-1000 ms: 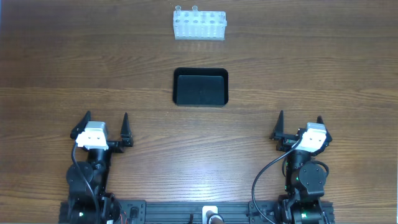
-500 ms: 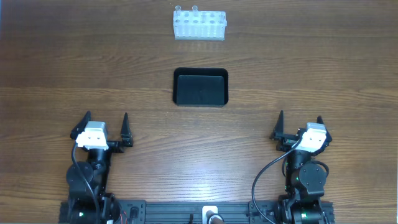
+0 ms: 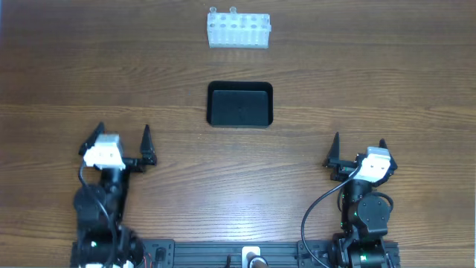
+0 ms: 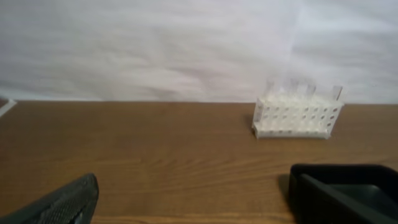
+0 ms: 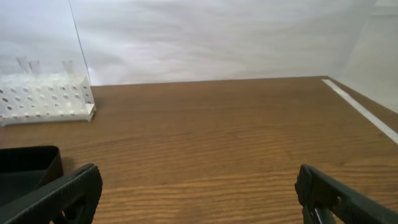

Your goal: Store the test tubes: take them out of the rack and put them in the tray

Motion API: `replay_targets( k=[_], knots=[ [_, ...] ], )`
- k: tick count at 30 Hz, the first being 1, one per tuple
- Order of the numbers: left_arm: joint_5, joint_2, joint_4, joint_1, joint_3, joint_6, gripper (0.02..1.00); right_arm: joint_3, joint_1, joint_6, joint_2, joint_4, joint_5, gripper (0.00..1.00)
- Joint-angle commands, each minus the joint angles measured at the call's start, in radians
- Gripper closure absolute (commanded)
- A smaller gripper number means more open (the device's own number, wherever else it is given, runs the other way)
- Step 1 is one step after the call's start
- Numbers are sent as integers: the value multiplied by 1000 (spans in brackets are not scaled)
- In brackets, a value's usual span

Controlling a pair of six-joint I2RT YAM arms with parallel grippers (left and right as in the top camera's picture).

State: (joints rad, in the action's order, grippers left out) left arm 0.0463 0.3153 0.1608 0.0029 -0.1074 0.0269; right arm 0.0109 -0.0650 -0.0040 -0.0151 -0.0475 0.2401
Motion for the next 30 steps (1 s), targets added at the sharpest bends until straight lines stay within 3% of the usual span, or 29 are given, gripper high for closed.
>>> replay_targets(
  k=[1, 12, 22, 30],
  knots=[
    [21, 243, 11, 6, -245, 15, 20, -6, 8, -5, 10, -2, 12, 9],
    [30, 812, -51, -82, -766, 15, 23, -6, 8, -5, 10, -2, 12, 9],
    [-174, 1321, -306, -268, -1298, 119, 20, -6, 8, -5, 10, -2, 12, 9],
    [-187, 1637, -323, -296, -1532, 200, 20, -6, 8, -5, 10, -2, 12, 9]
  ],
)
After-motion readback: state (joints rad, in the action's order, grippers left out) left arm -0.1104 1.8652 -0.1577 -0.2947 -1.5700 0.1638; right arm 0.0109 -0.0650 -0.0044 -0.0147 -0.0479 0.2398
